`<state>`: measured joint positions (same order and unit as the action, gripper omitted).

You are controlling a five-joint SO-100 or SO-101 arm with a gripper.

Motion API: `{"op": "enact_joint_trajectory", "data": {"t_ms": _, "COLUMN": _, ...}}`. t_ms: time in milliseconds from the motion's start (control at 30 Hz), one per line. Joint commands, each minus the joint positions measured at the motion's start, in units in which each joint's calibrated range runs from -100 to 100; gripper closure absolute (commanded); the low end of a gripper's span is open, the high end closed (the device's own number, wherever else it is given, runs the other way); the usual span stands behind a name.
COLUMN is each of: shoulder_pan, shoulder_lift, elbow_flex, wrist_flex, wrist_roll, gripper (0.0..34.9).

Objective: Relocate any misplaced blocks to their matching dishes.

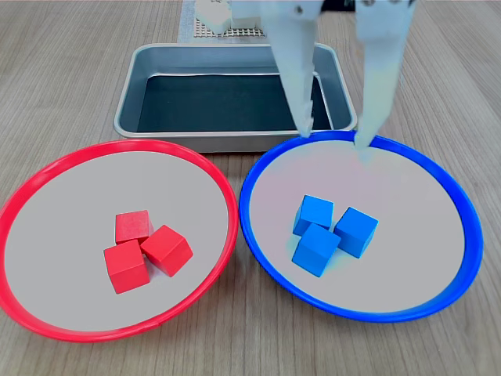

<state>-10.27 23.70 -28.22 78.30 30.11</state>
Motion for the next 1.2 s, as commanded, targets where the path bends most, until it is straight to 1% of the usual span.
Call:
{"op": "enact_joint_trajectory", "data": {"t_ms": 0, "shoulder_pan": -0.42, "shoulder_lift": -15.90, "elbow_flex": 13.52, "wrist_flex": -2.49, "wrist_roll": -0.44, "gripper": 27.6}}
{"op": "enact_joint_trajectory", "data": {"t_ms": 67, "shoulder_pan": 0.05, "shoulder_lift": -22.21, "elbow_flex": 21.89, "wrist_flex": -3.97, "wrist_roll": -0.63, "gripper": 29.3}}
{"op": "enact_joint_trajectory", "data": {"t_ms": 200, "shoulder_pan": 1.47, "shoulder_lift": -37.30, "elbow_flex": 41.83, "wrist_flex": -8.93, "wrist_roll": -2.25, "gripper": 34.6}}
{"op": "enact_joint_trajectory", "data": {"t_ms": 267, "shoulder_pan": 1.94, "shoulder_lift": -42.59, "elbow_flex": 48.11, "wrist_flex": -10.91, "wrist_roll": -3.52, "gripper": 34.6}}
{"op": "enact_joint_trajectory", "data": {"t_ms": 367, "shoulder_pan": 3.44, "shoulder_lift": -57.52, "elbow_flex": 63.86, "wrist_flex": -17.26, "wrist_roll": -8.16, "gripper": 34.6}}
{"op": "enact_joint_trajectory", "data": {"t_ms": 433, "shoulder_pan": 3.82, "shoulder_lift": -62.63, "elbow_flex": 68.59, "wrist_flex": -19.00, "wrist_roll": -10.16, "gripper": 34.6}}
{"op": "enact_joint_trajectory", "data": {"t_ms": 600, "shoulder_pan": 5.14, "shoulder_lift": -78.07, "elbow_flex": 82.98, "wrist_flex": -25.93, "wrist_roll": -17.05, "gripper": 34.6}}
{"op": "enact_joint_trajectory", "data": {"t_ms": 800, "shoulder_pan": 7.96, "shoulder_lift": -93.34, "elbow_flex": 99.00, "wrist_flex": -31.38, "wrist_roll": -21.49, "gripper": 34.6}}
{"op": "enact_joint_trajectory", "data": {"t_ms": 933, "shoulder_pan": 9.94, "shoulder_lift": -103.91, "elbow_flex": 107.74, "wrist_flex": -30.80, "wrist_roll": -23.83, "gripper": 34.6}}
{"op": "enact_joint_trajectory", "data": {"t_ms": 1167, "shoulder_pan": 10.97, "shoulder_lift": -117.90, "elbow_flex": 115.11, "wrist_flex": -23.45, "wrist_roll": -27.50, "gripper": 34.6}}
